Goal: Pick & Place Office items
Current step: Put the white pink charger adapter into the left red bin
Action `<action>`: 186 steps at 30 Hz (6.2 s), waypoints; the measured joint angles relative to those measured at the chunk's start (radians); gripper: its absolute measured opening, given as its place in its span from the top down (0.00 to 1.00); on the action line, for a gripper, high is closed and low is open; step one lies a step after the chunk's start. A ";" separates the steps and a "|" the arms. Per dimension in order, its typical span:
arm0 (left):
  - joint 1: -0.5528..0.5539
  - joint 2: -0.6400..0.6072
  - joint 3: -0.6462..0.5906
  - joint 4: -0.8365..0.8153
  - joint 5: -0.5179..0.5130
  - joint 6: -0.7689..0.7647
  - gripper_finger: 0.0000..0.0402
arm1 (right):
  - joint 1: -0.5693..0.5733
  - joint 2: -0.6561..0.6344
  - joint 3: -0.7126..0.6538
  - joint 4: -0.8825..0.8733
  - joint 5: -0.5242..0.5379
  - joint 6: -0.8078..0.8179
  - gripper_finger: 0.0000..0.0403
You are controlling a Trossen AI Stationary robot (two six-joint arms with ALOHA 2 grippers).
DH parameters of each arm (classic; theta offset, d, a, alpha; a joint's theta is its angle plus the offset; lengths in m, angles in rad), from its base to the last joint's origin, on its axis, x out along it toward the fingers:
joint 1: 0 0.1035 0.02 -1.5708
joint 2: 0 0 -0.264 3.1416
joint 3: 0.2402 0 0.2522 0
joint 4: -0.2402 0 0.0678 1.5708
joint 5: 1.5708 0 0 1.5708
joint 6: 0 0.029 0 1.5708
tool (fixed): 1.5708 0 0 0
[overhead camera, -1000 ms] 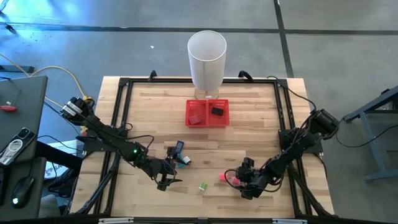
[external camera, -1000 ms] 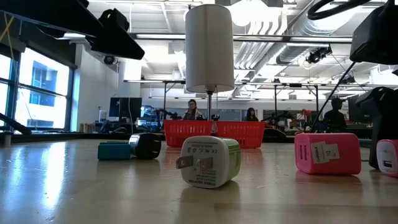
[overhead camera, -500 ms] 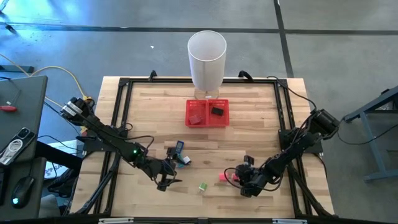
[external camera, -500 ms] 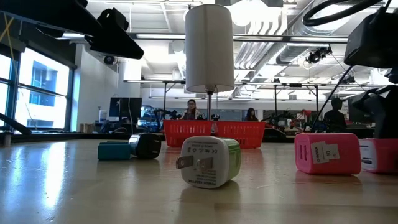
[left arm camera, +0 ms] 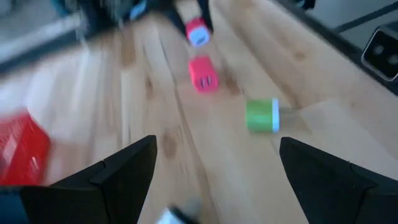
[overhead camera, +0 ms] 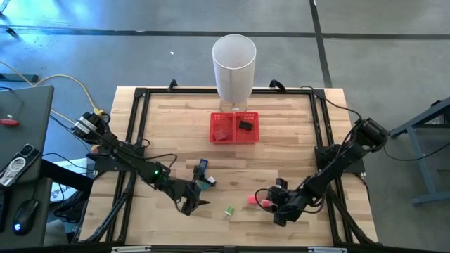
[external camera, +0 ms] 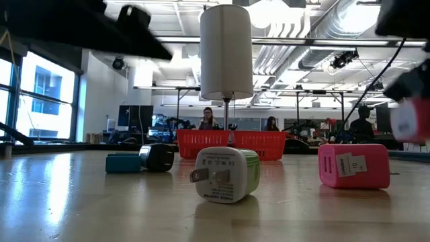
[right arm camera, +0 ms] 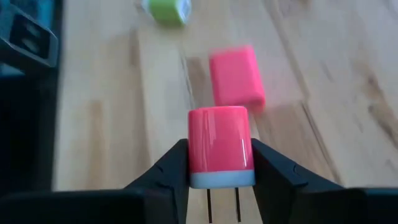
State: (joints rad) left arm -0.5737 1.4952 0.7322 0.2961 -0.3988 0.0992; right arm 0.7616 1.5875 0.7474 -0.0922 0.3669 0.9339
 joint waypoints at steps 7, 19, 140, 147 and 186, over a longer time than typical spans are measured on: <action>-0.001 0.000 0.000 0.150 0.002 0.219 0.17 | 0.004 -0.023 0.056 0.070 0.064 -0.125 0.70; -0.010 0.021 0.000 0.315 0.009 0.466 0.17 | 0.002 -0.025 0.057 0.466 0.184 -0.573 0.70; 0.164 0.237 0.055 0.534 0.270 0.615 0.58 | -0.333 0.137 0.058 0.731 -0.234 -0.144 0.70; 0.158 0.237 0.055 0.534 0.270 0.629 0.68 | -0.333 0.137 0.058 0.729 -0.243 -0.142 0.70; 0.229 0.006 0.083 -0.071 -0.267 -0.088 0.68 | -0.309 0.137 0.059 0.505 -0.229 -0.141 0.16</action>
State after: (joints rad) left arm -0.3449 1.5017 0.8154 0.2254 -0.6659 0.0110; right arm 0.4527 1.7241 0.8062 0.4129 0.1378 0.7929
